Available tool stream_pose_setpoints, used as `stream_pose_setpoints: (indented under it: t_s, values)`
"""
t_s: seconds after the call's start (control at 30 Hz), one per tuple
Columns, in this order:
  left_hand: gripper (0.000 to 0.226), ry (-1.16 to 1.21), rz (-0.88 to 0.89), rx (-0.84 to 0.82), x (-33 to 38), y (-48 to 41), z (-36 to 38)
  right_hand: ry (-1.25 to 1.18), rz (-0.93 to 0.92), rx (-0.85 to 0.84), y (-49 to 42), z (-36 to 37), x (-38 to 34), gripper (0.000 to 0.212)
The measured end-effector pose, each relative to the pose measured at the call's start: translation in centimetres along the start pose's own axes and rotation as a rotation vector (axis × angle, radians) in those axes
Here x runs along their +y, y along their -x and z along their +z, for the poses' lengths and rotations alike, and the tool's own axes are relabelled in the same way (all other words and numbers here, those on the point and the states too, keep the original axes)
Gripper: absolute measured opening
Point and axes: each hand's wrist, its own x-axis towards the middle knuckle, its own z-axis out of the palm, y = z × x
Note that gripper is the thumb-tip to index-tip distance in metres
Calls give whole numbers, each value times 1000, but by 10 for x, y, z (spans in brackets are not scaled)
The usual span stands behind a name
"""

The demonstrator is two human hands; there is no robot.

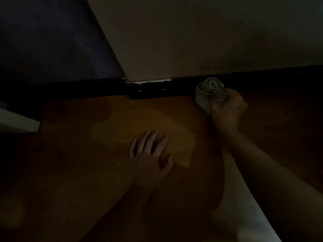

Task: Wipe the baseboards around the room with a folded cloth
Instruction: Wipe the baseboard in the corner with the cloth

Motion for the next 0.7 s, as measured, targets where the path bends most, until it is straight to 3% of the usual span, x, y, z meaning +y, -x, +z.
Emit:
stream_pose_setpoints:
  t_s: [0.2,0.7]
  values:
    - [61,13,4,30,0,-1,-1,-13,130,130,-17,-29,24,29]
    - [62,-9,20,39,1,0,2,-57,81,56,-17,-25,23,26]
